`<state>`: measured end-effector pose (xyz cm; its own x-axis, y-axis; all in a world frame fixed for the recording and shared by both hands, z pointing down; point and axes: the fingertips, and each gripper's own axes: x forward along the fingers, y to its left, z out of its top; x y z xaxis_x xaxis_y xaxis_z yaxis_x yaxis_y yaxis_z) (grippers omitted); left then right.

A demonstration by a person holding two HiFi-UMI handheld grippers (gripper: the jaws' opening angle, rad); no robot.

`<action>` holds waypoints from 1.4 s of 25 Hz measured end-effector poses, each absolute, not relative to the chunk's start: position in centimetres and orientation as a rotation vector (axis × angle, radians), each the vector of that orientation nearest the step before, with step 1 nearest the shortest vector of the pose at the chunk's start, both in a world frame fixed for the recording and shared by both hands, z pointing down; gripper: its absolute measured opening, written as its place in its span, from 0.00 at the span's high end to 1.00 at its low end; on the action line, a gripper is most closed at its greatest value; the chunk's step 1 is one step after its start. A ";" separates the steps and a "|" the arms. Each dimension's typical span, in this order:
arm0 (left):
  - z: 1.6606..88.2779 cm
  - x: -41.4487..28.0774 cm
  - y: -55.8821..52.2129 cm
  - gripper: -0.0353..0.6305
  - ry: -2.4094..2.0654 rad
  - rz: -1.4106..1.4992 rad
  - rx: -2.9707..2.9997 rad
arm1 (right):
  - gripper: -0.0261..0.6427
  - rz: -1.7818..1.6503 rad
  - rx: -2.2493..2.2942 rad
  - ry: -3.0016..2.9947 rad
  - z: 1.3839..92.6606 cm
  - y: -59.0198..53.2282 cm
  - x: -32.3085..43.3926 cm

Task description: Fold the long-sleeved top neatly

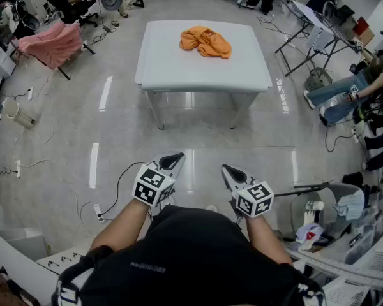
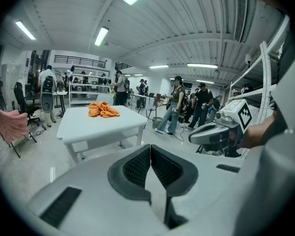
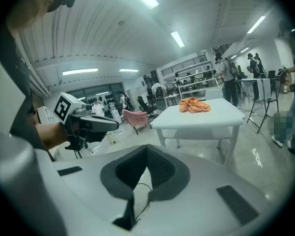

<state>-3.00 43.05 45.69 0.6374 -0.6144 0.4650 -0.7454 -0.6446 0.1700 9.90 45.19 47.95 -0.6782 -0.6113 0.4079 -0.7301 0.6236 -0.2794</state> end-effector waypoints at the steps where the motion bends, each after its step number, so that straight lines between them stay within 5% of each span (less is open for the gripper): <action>1: 45.7 -3.0 43.1 0.94 -1.085 0.526 2.513 | 0.96 0.624 1.090 -2.575 48.0 45.2 9.9; 19: 45.9 -5.3 42.6 0.94 -1.073 0.504 2.507 | 0.95 0.613 1.091 -2.569 48.1 44.7 7.3; 35: 45.7 -14.1 40.4 0.94 -1.054 0.515 2.542 | 0.95 0.611 1.236 -2.543 47.8 42.0 0.2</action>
<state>-14.08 40.36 45.69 0.6588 -0.6024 0.4506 -0.7258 -0.6666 0.1700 0.17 41.99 47.77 -0.6095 -0.6876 0.3946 -0.7918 0.5527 -0.2599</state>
